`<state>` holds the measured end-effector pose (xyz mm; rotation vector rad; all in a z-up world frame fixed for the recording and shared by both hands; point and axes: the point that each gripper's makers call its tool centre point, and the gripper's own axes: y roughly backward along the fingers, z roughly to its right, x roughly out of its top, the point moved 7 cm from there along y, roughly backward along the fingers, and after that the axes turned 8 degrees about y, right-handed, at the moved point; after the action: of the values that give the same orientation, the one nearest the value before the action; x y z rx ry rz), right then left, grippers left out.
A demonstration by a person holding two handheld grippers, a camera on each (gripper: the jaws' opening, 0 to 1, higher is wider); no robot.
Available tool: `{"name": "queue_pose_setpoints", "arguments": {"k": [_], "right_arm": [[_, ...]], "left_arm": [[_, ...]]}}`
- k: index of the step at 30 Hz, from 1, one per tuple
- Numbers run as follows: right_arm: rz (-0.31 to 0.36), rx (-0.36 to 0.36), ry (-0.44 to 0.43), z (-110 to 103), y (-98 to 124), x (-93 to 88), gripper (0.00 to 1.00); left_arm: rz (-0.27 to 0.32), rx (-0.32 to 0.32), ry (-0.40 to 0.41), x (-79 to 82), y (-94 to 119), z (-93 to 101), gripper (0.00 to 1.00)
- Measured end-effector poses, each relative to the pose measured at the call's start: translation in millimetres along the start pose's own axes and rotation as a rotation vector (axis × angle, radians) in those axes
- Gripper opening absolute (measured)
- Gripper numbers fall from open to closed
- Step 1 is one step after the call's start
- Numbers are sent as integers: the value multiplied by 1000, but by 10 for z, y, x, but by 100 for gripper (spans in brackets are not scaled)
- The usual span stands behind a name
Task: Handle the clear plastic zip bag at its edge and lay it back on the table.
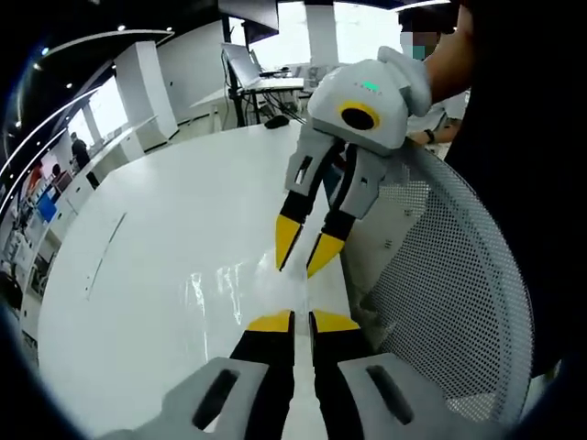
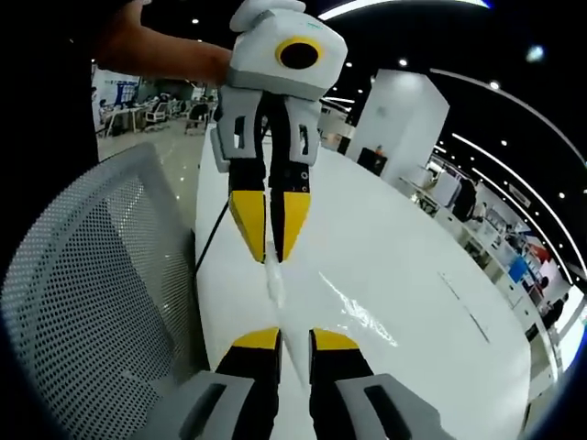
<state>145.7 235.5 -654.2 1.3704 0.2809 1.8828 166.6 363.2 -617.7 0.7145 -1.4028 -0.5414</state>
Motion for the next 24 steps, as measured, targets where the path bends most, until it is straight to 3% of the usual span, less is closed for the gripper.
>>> {"name": "queue_pose_setpoints", "arguments": {"k": [6, 12, 16, 24], "right_arm": [[1, -1, 13, -32, -8, 21, 0], [-8, 13, 34, -51, -27, 43, 0], [-18, 12, 51, -42, -24, 51, 0], [-29, 11, 83, -17, -32, 111, 0]], "left_arm": [[-7, 18, -20, -33, 0, -10, 4], [-43, 51, -150, -76, -10, -30, 0], [-45, 50, -144, -99, -29, -20, 0], [-63, 65, -207, -90, -51, -40, 2]]}}
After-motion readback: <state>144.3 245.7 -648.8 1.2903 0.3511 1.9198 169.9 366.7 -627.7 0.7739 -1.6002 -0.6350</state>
